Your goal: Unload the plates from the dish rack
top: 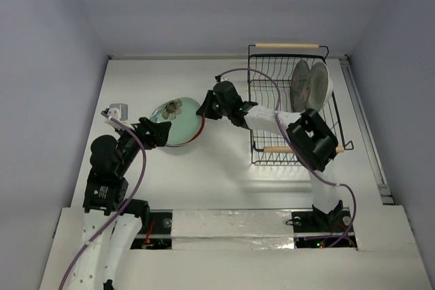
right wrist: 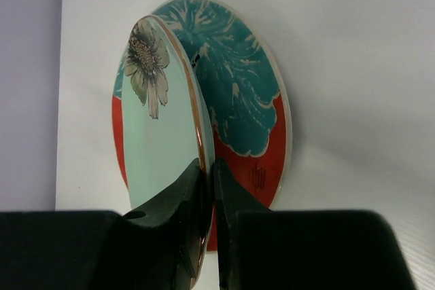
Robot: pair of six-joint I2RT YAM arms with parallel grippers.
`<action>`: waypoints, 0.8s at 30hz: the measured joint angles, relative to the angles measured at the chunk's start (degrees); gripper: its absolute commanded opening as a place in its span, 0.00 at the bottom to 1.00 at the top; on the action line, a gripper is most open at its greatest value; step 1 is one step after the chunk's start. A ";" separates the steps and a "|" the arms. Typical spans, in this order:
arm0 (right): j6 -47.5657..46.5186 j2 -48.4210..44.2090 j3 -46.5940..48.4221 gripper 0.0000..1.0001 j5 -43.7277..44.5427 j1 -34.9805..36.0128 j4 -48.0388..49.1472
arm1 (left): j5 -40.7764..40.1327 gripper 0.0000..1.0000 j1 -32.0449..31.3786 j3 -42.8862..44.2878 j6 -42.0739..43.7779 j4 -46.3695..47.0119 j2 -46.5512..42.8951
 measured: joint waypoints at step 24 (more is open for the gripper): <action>-7.67 -3.39 0.00 0.97 12.04 4.28 -5.03 | 0.09 0.77 0.00 0.00 0.00 0.00 0.17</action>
